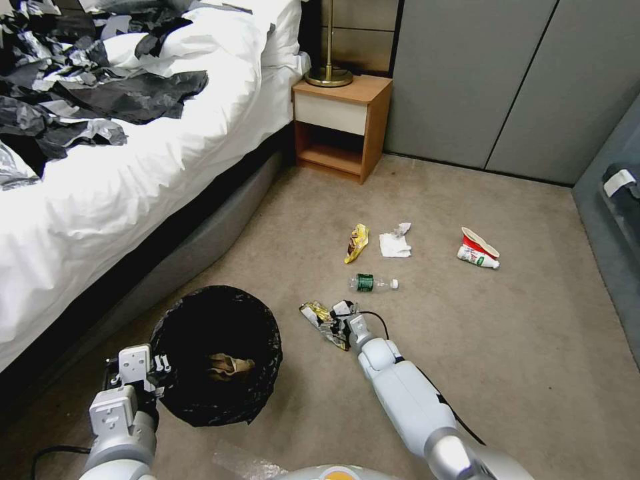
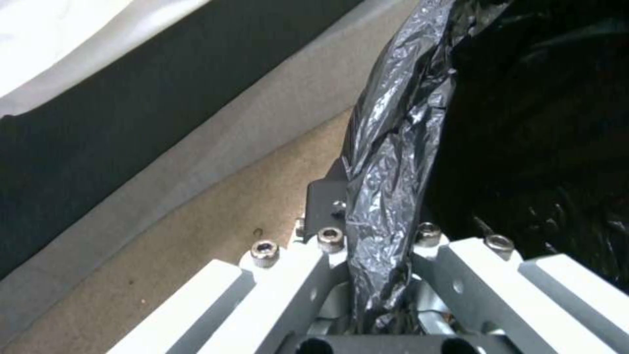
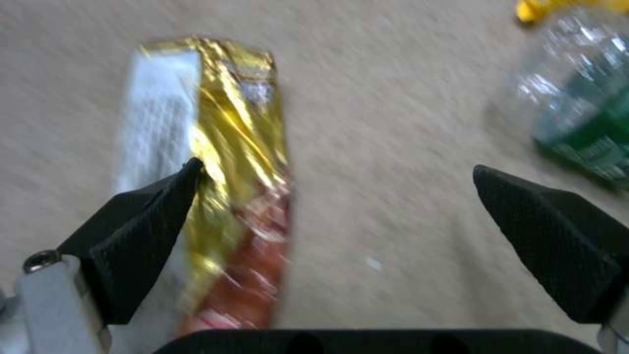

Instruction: Pick up the trash bin, then pick up the garbage from the floor and place it into the trash bin.

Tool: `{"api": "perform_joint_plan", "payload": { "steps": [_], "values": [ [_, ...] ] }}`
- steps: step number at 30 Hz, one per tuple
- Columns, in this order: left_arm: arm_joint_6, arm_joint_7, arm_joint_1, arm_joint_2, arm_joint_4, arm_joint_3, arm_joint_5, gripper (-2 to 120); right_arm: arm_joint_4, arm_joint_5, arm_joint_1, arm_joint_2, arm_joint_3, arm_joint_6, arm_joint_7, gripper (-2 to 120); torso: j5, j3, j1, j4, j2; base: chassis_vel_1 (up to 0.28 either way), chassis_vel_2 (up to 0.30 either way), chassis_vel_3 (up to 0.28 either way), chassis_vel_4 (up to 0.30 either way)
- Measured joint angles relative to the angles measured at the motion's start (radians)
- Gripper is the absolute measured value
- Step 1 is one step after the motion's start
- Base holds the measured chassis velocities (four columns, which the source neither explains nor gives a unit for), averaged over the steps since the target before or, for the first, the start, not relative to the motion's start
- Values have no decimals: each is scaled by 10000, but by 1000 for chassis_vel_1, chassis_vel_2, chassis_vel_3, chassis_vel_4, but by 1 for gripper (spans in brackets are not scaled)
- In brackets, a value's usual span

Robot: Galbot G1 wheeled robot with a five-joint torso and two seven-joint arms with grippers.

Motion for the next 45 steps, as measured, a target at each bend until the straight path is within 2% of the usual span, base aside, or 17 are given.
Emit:
{"api": "perform_joint_plan", "payload": {
  "steps": [5,11,17,23,33,45],
  "values": [
    [-11,0,-12,-23,62,47,56,1,-885,-615,342,-4,681,245,-86,100,1,0,0,1,0,0,0,0,0],
    [-35,1,-34,-40,88,46,67,1,-1014,-709,313,-10,788,288,-108,100,1,-3,-1,2,0,0,0,0,0],
    [-38,7,-140,-61,154,90,69,1,-515,-623,-12,-40,441,215,-64,100,-6,-2,-1,-5,1,0,0,0,0],
    [-41,18,-240,-26,209,89,31,1,93,-467,-299,-39,-111,25,-7,100,2,0,0,3,1,0,0,0,0],
    [-42,32,-351,40,291,54,-71,1,437,-336,-405,-40,-450,-34,99,100,2,0,0,3,0,0,0,0,0],
    [-57,34,-333,20,314,43,-70,1,-45,-413,-201,-42,-368,107,123,99,0,0,0,1,0,0,0,0,0]
  ]
}}
